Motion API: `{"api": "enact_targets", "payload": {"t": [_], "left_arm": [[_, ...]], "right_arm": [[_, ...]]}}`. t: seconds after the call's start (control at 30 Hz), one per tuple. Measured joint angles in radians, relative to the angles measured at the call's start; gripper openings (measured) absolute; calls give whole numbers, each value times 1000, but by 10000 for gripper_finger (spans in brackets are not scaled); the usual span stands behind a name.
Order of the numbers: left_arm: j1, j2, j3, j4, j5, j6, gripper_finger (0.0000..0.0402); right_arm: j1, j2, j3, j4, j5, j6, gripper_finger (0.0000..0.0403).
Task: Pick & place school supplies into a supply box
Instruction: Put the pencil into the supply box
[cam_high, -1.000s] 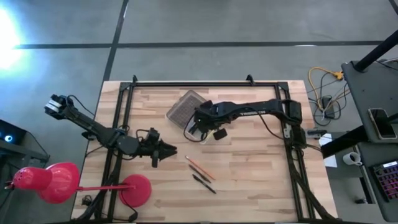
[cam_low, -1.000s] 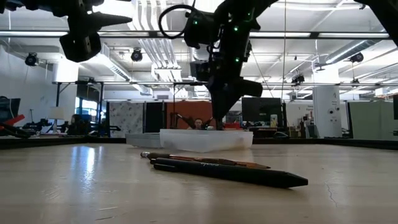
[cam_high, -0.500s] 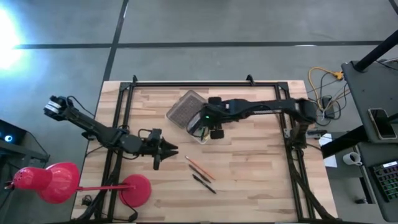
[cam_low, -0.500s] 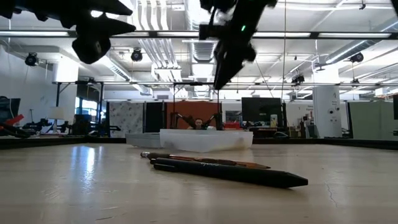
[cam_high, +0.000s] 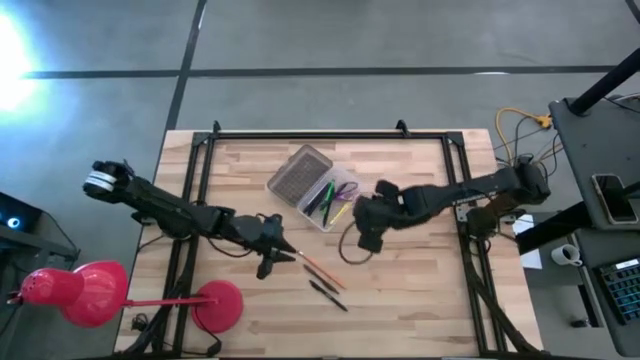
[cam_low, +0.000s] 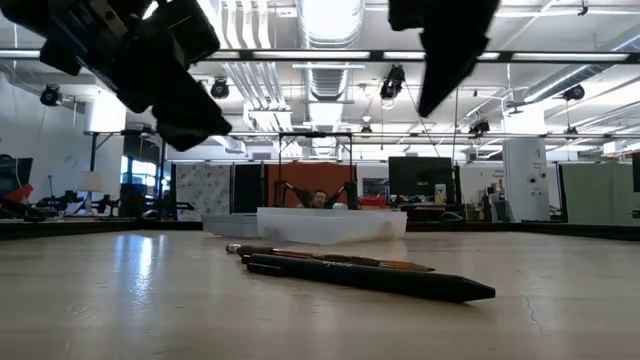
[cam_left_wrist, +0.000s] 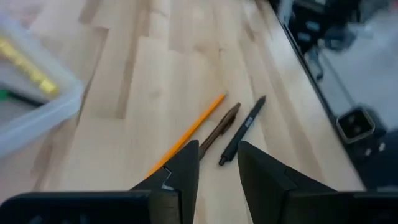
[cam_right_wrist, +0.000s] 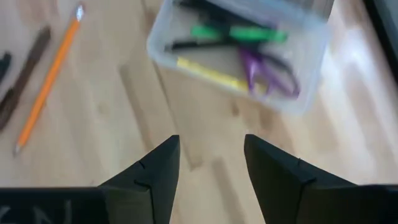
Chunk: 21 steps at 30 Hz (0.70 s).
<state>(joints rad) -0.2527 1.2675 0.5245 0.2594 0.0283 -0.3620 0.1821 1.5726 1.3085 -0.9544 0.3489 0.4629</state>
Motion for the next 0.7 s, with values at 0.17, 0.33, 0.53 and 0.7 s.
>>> {"api": "enact_targets", "payload": {"t": [0.17, 0.33, 0.53, 0.7], "left_arm": [[4, 128, 105, -29, 28, 166, 95], [81, 232, 217, -108, 158, 239, 95], [147, 325, 342, -249, 210, 371, 95], [126, 440, 458, -410, 239, 518, 95]], "right_arm": [[75, 14, -27, -93, 1, 162, 171], [117, 11, -31, -162, 45, 256, 171], [126, 5, -41, -171, 56, 291, 171], [128, 5, -64, -172, 55, 294, 171]]}}
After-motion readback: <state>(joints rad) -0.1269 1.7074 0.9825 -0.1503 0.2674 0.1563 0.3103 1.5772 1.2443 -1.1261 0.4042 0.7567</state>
